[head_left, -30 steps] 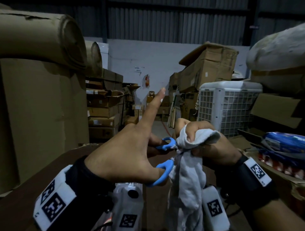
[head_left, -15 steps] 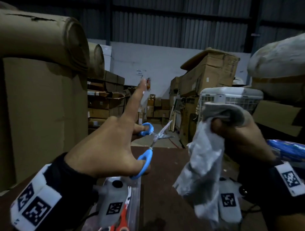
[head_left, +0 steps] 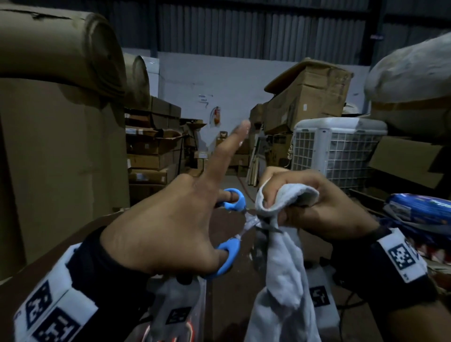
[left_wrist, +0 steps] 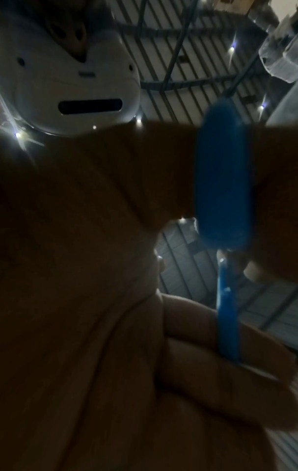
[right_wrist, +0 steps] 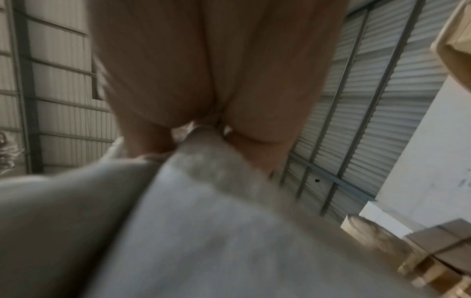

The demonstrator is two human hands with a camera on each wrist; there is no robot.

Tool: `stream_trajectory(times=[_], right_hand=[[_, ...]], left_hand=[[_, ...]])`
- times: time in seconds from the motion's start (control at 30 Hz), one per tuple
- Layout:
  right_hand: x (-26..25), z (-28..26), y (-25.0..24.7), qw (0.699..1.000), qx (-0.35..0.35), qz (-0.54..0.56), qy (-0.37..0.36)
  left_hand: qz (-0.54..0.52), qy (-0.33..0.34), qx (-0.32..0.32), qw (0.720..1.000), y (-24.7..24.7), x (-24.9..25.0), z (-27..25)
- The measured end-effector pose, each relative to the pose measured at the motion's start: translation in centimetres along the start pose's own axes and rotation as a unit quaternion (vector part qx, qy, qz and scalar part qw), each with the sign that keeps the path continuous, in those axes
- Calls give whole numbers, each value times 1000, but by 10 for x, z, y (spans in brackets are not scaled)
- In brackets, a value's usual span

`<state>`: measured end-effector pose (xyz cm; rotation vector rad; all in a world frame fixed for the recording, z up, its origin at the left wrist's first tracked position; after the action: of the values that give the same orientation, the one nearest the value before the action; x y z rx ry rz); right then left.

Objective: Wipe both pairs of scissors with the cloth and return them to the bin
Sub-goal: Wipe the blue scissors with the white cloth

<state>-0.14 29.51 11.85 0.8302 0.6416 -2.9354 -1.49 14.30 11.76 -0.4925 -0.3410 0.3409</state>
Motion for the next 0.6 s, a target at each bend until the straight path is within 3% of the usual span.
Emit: stream_trajectory(times=[0.1,0.33,0.47,0.6], right_hand=[[-3,5,-5,1000,12,-21,-9],[-8,6,-5,992,9,-123,-11],[-18,4,7,978,-32,-203,-39],[-21,0,9,955,-81,-280,-45]], left_hand=[[27,-76,-69,994,-4,1,-4],[24,-67,-76,995,-2,-1,-3],[57,-59,-58,995,9,-21,7],[55,-39,-90,994,17,-29,11]])
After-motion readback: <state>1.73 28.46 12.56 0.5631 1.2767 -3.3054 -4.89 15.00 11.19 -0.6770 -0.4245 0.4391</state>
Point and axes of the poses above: each hand's wrist, its own z-axis towards the middle knuckle, its own y-axis out of the palm, x = y × z, the point moved 7 cm from there along z, towards the middle knuckle, and after that the axes turned 12 degrees about x, right-handed, at the moved point
